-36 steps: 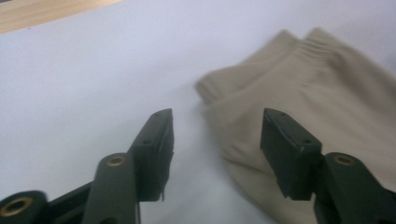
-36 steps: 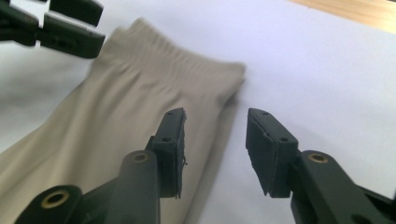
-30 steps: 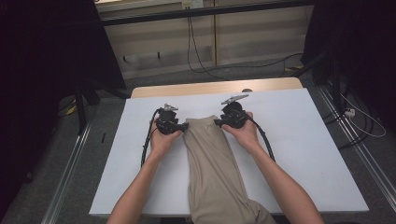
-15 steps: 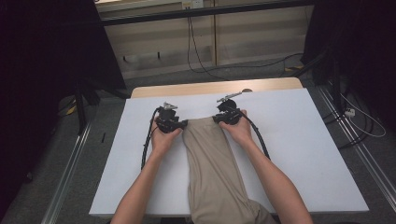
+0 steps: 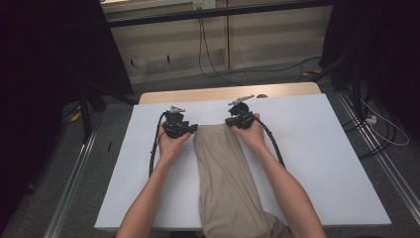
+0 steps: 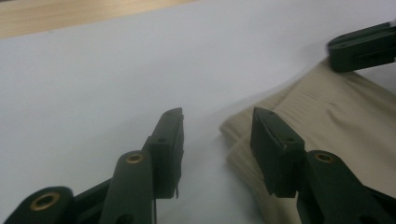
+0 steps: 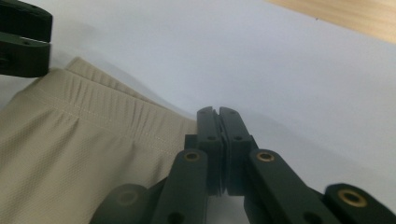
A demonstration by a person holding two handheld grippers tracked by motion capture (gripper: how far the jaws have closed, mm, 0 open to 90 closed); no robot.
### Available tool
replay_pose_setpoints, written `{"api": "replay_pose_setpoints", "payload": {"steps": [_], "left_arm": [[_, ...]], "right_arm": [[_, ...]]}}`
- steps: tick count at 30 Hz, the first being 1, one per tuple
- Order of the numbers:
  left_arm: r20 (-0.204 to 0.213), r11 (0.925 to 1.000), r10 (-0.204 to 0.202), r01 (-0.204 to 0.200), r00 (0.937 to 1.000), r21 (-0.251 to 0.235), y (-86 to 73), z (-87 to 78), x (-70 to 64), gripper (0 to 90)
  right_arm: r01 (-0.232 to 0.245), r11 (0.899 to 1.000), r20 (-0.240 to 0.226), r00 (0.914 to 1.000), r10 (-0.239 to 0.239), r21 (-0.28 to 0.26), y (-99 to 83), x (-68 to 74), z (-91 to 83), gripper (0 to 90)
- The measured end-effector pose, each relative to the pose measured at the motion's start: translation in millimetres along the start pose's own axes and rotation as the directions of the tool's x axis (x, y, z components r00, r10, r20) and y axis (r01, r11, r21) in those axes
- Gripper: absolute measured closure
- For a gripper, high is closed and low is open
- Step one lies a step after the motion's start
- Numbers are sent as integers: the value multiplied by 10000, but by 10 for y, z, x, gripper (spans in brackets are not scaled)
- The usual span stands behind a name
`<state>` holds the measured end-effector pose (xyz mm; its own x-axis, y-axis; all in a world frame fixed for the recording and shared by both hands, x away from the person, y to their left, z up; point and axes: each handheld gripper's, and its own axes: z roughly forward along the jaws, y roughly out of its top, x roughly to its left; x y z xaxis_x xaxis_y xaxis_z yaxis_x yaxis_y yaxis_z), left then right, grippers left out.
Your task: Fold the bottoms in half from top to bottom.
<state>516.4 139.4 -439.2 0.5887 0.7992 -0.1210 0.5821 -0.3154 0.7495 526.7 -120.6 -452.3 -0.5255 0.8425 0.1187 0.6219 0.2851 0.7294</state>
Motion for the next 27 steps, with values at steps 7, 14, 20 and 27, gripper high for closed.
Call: {"api": "replay_pose_setpoints", "payload": {"steps": [7,14,20,27], "left_arm": [[124,9988,49,-55,9999,495,-102,20,-63,491],[415,9964,-675,652,9969,534,-139,105,-16,639],[535,9916,-1229,1205,9910,462,-146,110,18,691],[773,9907,-1340,1315,9880,364,-146,131,52,642]], "right_arm": [[-334,9994,9,9994,334,1,-1,-31,20,811],[-821,9965,-658,9944,828,121,-28,-105,29,675],[-1242,9920,-1475,9810,1260,216,-49,-132,74,685],[-1215,9916,-2052,9703,1279,436,-54,-147,69,770]]}}
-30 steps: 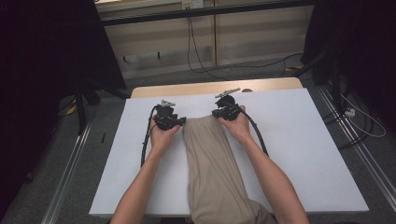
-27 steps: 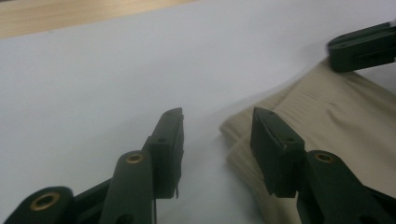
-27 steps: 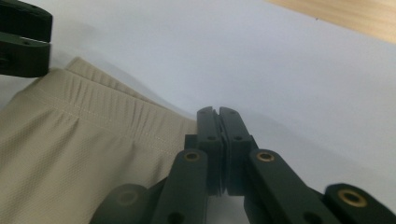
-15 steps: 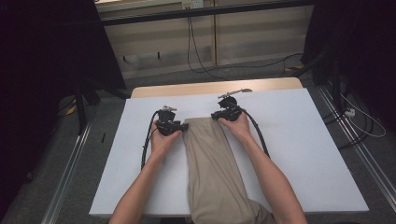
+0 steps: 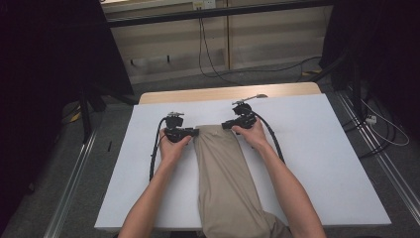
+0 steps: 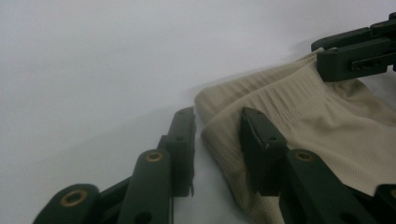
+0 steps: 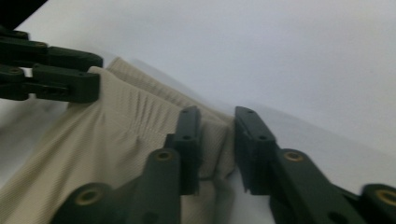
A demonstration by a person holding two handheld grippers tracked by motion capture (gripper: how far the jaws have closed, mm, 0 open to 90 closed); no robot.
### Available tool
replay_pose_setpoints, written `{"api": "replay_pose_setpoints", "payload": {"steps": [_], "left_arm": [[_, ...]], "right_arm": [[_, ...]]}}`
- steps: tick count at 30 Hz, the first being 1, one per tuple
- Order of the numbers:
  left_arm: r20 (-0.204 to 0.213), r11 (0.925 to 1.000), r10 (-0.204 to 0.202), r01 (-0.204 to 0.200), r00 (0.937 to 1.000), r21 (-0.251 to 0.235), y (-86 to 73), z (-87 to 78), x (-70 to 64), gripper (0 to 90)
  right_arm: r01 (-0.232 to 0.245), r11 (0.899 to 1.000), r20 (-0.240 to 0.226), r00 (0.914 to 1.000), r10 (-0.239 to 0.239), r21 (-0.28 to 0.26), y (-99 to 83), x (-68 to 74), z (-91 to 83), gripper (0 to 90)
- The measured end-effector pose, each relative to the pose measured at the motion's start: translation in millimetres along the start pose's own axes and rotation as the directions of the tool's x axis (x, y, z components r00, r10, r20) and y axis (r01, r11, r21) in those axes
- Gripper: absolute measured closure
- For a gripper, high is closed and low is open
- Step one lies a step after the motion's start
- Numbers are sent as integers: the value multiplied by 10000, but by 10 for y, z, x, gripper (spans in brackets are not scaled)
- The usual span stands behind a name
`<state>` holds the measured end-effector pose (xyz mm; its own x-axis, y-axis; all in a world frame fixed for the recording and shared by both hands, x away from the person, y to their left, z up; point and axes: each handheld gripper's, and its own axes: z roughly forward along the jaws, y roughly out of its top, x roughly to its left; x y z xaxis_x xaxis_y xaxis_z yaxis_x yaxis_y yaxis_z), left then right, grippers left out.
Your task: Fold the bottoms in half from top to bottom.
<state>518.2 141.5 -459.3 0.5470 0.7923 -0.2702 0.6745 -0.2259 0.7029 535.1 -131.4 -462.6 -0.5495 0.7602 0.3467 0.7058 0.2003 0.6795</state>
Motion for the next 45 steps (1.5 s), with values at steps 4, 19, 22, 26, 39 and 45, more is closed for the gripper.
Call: {"api": "replay_pose_setpoints", "payload": {"steps": [4,19,22,26,39,45], "left_arm": [[-98,9995,236,-234,9997,232,27,18,-45,591],[831,9978,266,-215,9962,-627,297,-56,-201,806],[701,9937,483,-408,9964,-1041,500,-164,-279,807],[428,9871,766,-697,9961,-1443,743,-286,-380,807],[252,9578,1414,-1303,9896,-2562,1379,-491,-582,806],[143,9422,1746,-1629,9845,-2929,1731,-599,-744,806]], "right_arm": [[257,9997,270,9993,-256,-4,7,59,-11,823],[197,9931,451,9989,-146,-1154,111,20,-404,828],[52,9834,351,9994,12,-1812,222,30,-566,828],[81,9707,385,9993,12,-2400,404,56,-763,827],[480,9397,962,9952,-162,-3386,984,141,-1291,826],[720,9242,1272,9915,-256,-3751,1249,167,-1617,826]]}}
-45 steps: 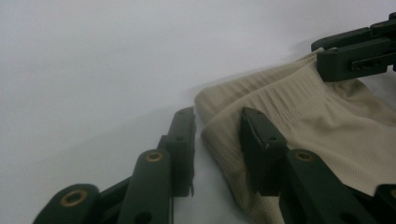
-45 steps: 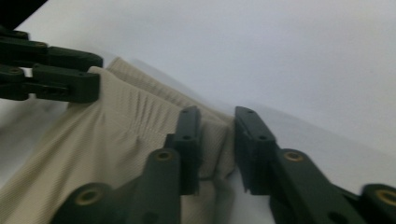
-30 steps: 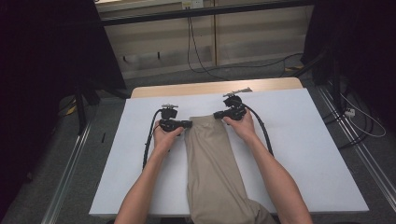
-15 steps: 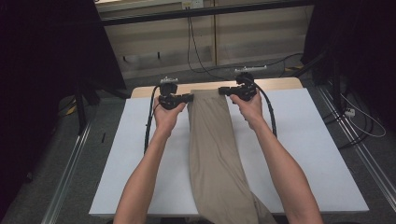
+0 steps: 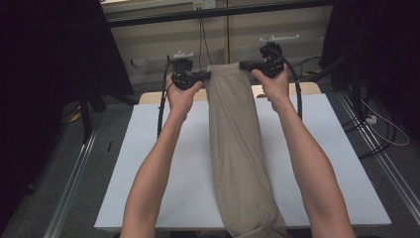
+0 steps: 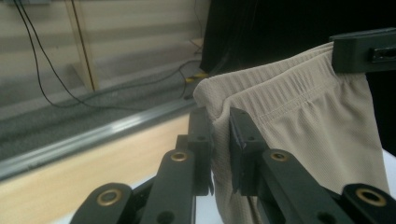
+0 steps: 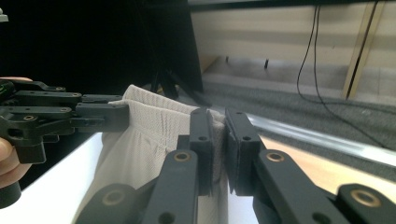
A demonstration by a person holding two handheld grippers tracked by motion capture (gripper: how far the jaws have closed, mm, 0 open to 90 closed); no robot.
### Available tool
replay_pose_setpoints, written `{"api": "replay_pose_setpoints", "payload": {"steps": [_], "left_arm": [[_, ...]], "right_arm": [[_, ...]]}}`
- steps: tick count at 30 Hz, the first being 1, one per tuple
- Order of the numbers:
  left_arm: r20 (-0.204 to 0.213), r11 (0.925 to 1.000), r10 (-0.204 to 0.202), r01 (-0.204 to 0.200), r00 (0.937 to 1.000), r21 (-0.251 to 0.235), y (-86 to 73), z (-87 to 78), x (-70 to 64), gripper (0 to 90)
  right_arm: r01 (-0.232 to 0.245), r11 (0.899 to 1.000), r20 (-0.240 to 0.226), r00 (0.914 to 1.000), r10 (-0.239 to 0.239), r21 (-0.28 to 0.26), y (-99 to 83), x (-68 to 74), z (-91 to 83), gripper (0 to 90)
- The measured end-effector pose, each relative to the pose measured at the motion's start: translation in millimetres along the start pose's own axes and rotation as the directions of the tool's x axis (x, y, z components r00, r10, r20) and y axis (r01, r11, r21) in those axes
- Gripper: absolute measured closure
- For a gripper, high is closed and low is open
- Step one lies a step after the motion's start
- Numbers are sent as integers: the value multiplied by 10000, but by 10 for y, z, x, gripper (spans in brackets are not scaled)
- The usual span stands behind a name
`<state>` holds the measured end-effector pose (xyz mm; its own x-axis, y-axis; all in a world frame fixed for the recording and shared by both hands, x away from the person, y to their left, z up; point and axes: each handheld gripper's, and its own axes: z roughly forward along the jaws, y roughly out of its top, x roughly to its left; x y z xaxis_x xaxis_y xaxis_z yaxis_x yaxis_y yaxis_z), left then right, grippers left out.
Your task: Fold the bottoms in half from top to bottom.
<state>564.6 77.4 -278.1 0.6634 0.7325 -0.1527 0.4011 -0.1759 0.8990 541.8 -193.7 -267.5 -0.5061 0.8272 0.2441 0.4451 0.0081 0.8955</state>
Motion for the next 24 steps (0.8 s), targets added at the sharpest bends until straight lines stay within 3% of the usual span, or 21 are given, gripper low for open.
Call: {"api": "replay_pose_setpoints", "payload": {"steps": [4,7,9,12,16,20,24], "left_arm": [[-216,9983,463,-471,9987,-341,336,-97,-103,806],[-179,9970,685,-691,9975,-352,416,-139,-164,806],[-180,9968,745,-749,9971,-281,400,-130,-176,806],[-15,9961,852,-852,9964,230,118,13,-212,805],[265,9974,614,-623,9978,367,-147,44,-221,806],[594,9978,626,-638,9963,184,-330,-137,-308,806],[727,9937,1096,-1111,9913,157,-459,-343,-423,805]], "right_arm": [[-18,9986,26,10000,20,-523,243,-2,-124,826],[-34,9970,-34,10000,31,-778,313,-16,-177,826],[-186,9980,-91,9998,180,-603,252,-70,-163,826],[-352,9991,12,9994,352,-231,28,-160,-104,826],[-643,9979,-170,9978,644,51,-245,-238,-78,826],[-543,9983,-483,9973,553,214,-438,-191,-127,827],[-689,9976,-1136,9911,693,78,-574,-93,-276,828]]}}
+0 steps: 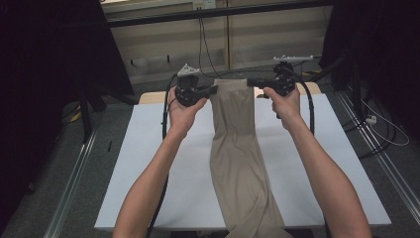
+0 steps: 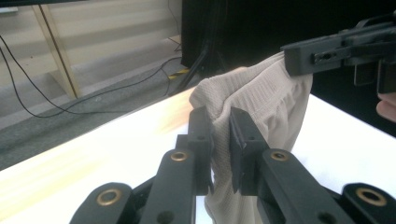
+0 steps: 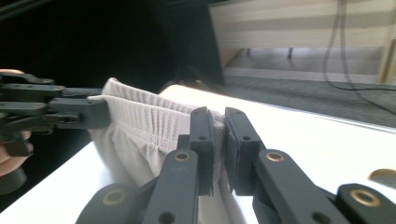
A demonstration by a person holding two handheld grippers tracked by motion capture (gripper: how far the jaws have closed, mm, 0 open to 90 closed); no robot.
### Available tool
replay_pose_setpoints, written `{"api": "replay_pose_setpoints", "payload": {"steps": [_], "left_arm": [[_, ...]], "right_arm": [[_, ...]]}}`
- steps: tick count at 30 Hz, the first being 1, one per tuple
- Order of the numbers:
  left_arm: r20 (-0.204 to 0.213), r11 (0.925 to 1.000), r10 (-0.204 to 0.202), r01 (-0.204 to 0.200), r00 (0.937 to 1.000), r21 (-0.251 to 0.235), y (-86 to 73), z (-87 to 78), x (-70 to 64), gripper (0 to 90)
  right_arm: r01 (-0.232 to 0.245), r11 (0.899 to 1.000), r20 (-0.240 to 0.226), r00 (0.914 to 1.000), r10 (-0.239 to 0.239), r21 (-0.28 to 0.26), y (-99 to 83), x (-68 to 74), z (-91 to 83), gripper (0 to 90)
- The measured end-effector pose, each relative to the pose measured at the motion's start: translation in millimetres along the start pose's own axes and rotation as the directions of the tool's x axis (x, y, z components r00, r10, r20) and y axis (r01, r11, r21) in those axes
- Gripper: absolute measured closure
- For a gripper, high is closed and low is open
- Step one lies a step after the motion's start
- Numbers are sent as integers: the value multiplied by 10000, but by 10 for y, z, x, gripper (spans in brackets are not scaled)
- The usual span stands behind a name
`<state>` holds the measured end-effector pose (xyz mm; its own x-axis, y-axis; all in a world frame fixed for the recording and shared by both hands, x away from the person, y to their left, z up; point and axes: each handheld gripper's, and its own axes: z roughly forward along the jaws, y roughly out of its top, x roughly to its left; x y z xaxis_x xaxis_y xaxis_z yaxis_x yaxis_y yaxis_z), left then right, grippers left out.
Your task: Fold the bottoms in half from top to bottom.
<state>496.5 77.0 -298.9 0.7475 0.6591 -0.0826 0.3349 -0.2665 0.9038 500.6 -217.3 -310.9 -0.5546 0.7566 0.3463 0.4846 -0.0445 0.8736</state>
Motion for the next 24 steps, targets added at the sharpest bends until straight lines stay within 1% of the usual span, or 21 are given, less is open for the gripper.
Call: {"api": "replay_pose_setpoints", "payload": {"steps": [1,2,3,4,5,7,9,10,12,13,14,15,17,19,20,21,23,24], "left_arm": [[80,9998,216,-216,9997,20,-39,-70,-61,805],[167,9995,303,-304,9994,44,-65,-119,-99,805],[365,9993,370,-372,9986,49,-115,-194,-170,805],[452,9991,406,-411,9982,101,-150,-241,-219,805],[597,9980,618,-624,9963,73,-211,-320,-306,805],[935,9965,836,-840,9921,8,-324,-447,-442,805],[1117,9940,1088,-1095,9878,0,-420,-571,-574,803],[1271,9928,1193,-1194,9847,-70,-457,-642,-638,804],[1503,9930,1183,-1172,9815,-161,-509,-761,-746,804],[1624,9915,1301,-1288,9781,-184,-532,-833,-823,804],[1708,9902,1394,-1384,9754,-179,-542,-873,-864,804],[1826,9893,1461,-1444,9723,-225,-568,-930,-925,804],[2026,9899,1406,-1418,9691,-84,-637,-991,-1005,803],[2087,9877,1497,-1560,9664,138,-762,-1014,-1094,803],[2107,9858,1558,-1655,9650,290,-841,-1014,-1134,803],[2217,9843,1557,-1700,9626,467,-927,-1005,-1161,803],[2485,9824,1386,-1648,9587,876,-1115,-976,-1200,801],[2567,9809,1304,-1623,9577,1071,-1211,-952,-1213,800]], "right_arm": [[70,9999,-68,10000,-70,74,-45,47,-42,828],[186,9998,-189,9997,-184,80,-114,103,-103,828],[180,9998,-274,9995,-177,111,-157,134,-142,828],[208,9996,-407,9990,-201,180,-229,183,-211,828],[242,9995,-510,9984,-232,193,-271,213,-256,828],[432,9986,-658,9970,-410,321,-383,320,-402,828],[677,9968,-772,9949,-642,435,-471,431,-541,828],[799,9957,-865,9934,-757,469,-518,491,-618,828],[1054,9931,-1010,9899,-999,513,-597,599,-755,828],[1023,9936,-1135,9889,-963,486,-639,658,-838,828],[1103,9928,-1232,9869,-1038,476,-684,728,-935,828],[1209,9916,-1249,9856,-1144,458,-709,765,-989,828],[1238,9915,-1357,9838,-1174,396,-806,849,-1109,828],[1335,9898,-1383,9824,-1256,495,-931,900,-1173,828],[1312,9895,-1395,9827,-1219,601,-1009,911,-1186,828],[1283,9889,-1433,9828,-1167,743,-1095,914,-1191,828],[1144,9875,-1527,9835,-972,1081,-1286,895,-1185,828],[1125,9859,-1582,9831,-923,1238,-1388,888,-1175,828]]}}
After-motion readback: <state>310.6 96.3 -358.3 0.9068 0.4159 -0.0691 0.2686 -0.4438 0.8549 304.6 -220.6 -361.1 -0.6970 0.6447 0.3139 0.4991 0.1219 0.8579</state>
